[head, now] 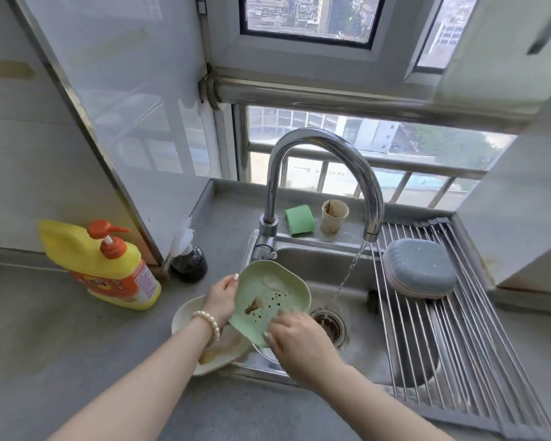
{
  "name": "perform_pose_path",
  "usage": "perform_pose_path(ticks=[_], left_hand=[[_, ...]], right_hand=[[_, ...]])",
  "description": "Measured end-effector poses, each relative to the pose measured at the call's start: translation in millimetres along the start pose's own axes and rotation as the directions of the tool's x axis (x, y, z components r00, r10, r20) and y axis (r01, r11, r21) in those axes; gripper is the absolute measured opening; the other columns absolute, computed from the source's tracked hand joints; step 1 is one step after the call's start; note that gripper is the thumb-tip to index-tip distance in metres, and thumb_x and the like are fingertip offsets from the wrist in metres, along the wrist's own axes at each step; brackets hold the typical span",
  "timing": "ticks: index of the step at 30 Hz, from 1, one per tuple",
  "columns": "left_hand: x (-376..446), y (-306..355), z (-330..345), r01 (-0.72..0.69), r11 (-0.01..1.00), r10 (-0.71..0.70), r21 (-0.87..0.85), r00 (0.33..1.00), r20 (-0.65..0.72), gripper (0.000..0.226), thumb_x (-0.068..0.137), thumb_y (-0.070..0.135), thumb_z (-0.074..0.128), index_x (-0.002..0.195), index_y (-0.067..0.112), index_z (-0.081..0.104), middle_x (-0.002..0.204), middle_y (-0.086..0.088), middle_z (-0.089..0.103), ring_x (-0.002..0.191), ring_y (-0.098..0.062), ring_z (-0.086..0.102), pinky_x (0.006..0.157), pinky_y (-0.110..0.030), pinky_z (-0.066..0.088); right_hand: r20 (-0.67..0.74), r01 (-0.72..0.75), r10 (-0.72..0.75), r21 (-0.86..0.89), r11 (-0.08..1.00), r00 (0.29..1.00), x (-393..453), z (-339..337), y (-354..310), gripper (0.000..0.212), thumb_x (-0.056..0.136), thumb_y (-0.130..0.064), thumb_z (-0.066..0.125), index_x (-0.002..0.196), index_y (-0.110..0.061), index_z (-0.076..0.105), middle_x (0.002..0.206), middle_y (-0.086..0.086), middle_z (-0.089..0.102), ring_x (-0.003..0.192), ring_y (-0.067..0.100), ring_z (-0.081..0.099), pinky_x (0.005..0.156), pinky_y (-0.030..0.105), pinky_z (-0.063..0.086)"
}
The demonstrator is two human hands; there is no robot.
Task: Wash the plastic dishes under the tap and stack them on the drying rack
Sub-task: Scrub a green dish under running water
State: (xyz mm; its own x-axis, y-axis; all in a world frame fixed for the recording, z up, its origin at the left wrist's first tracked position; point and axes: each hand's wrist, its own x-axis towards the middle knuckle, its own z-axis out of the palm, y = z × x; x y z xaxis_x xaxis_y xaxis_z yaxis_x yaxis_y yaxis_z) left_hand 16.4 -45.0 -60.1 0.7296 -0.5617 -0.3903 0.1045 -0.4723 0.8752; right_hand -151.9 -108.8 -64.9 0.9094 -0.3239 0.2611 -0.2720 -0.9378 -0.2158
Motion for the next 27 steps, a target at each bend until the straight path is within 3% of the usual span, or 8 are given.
perform_pose_path(ticks=[3, 5, 7, 13, 16, 19, 23, 27], left_hand=[[-2, 0, 11, -0.056, 0.995, 0.060, 0.081, 0.997, -0.045, 0.029, 0.100, 0.030, 0.041, 0.106, 0.012, 0.063, 0.091, -0.008, 0.067, 0.080, -0.022, 0.060, 0.077, -0.033, 0.049], [-8, -2, 23, -0.055, 0.998, 0.055, 0.027, 0.998, -0.011, 0.032, 0.100, 0.030, 0.042, 0.104, 0.008, 0.065, 0.087, -0.008, 0.066, 0.078, -0.023, 0.059, 0.075, -0.033, 0.047], [-14, -4, 34, -0.022, 0.997, 0.027, -0.075, 0.998, 0.062, 0.030, 0.100, 0.027, 0.043, 0.099, 0.007, 0.065, 0.086, -0.007, 0.064, 0.081, -0.021, 0.058, 0.078, -0.032, 0.047], [-13, -3, 30, 0.046, 0.956, -0.024, -0.289, 0.997, 0.077, 0.023, 0.100, 0.018, 0.043, 0.090, 0.015, 0.064, 0.101, -0.013, 0.068, 0.102, -0.030, 0.061, 0.100, -0.047, 0.045], [-13, -3, 28, 0.041, 0.965, -0.024, -0.258, 0.997, 0.069, 0.025, 0.100, 0.025, 0.043, 0.091, 0.016, 0.065, 0.095, -0.011, 0.069, 0.098, -0.031, 0.063, 0.095, -0.051, 0.048], [-21, 1, 41, 0.039, 0.966, -0.016, -0.257, 0.996, 0.088, 0.031, 0.100, 0.028, 0.041, 0.106, 0.006, 0.063, 0.101, -0.010, 0.068, 0.098, -0.027, 0.064, 0.089, -0.043, 0.052], [-29, 12, 52, 0.007, 0.949, 0.012, -0.316, 0.998, 0.058, 0.027, 0.101, 0.025, 0.041, 0.091, 0.008, 0.059, 0.091, -0.006, 0.064, 0.090, -0.020, 0.060, 0.081, -0.030, 0.049], [-26, 5, 44, 0.021, 0.957, 0.002, -0.289, 0.997, 0.079, 0.030, 0.101, 0.028, 0.039, 0.091, 0.012, 0.063, 0.095, -0.014, 0.069, 0.091, -0.029, 0.066, 0.084, -0.042, 0.054]], right_hand=[[0.340, -0.172, 0.231, -0.196, 0.965, 0.912, 1, -15, -2, 0.103, 0.090, -0.063, -0.011, 0.106, -0.001, 0.070, 0.113, 0.015, 0.067, 0.113, 0.029, 0.060, 0.100, 0.038, 0.046], [0.446, -0.238, 0.341, -0.272, 0.932, 0.827, 13, -22, 5, 0.128, 0.058, -0.068, -0.035, 0.147, 0.002, 0.025, 0.154, 0.021, 0.022, 0.145, 0.031, 0.018, 0.119, 0.046, 0.009], [0.522, -0.258, 0.316, -0.182, 0.949, 0.792, 27, -23, 7, 0.123, 0.050, -0.069, -0.030, 0.151, -0.006, -0.002, 0.159, 0.012, -0.007, 0.147, 0.025, -0.008, 0.118, 0.043, -0.010], [0.712, -0.018, -0.119, 0.182, 0.983, 0.692, 13, -43, 1, 0.066, 0.100, -0.051, 0.011, 0.153, -0.012, 0.009, 0.160, 0.003, 0.002, 0.147, 0.017, -0.005, 0.119, 0.035, -0.004], [0.674, -0.015, 0.012, -0.002, 1.000, 0.739, -1, -51, 23, 0.104, 0.075, -0.073, -0.013, 0.149, -0.010, 0.025, 0.159, 0.006, 0.017, 0.146, 0.019, 0.010, 0.118, 0.037, 0.005], [0.561, -0.218, 0.282, -0.180, 0.959, 0.778, 11, -42, 36, 0.134, 0.047, -0.080, -0.032, 0.152, -0.007, 0.009, 0.160, 0.010, 0.006, 0.147, 0.022, 0.002, 0.119, 0.042, -0.005], [0.566, -0.099, 0.053, 0.051, 0.994, 0.822, 14, -34, -1, 0.114, 0.061, -0.077, -0.025, 0.152, -0.012, -0.003, 0.160, 0.007, -0.007, 0.147, 0.019, -0.010, 0.115, 0.036, -0.018], [0.593, -0.062, 0.018, 0.055, 0.997, 0.805, -4, -57, 16, 0.115, 0.063, -0.076, -0.017, 0.152, -0.011, 0.015, 0.160, 0.006, 0.009, 0.147, 0.019, 0.006, 0.118, 0.032, 0.004]])
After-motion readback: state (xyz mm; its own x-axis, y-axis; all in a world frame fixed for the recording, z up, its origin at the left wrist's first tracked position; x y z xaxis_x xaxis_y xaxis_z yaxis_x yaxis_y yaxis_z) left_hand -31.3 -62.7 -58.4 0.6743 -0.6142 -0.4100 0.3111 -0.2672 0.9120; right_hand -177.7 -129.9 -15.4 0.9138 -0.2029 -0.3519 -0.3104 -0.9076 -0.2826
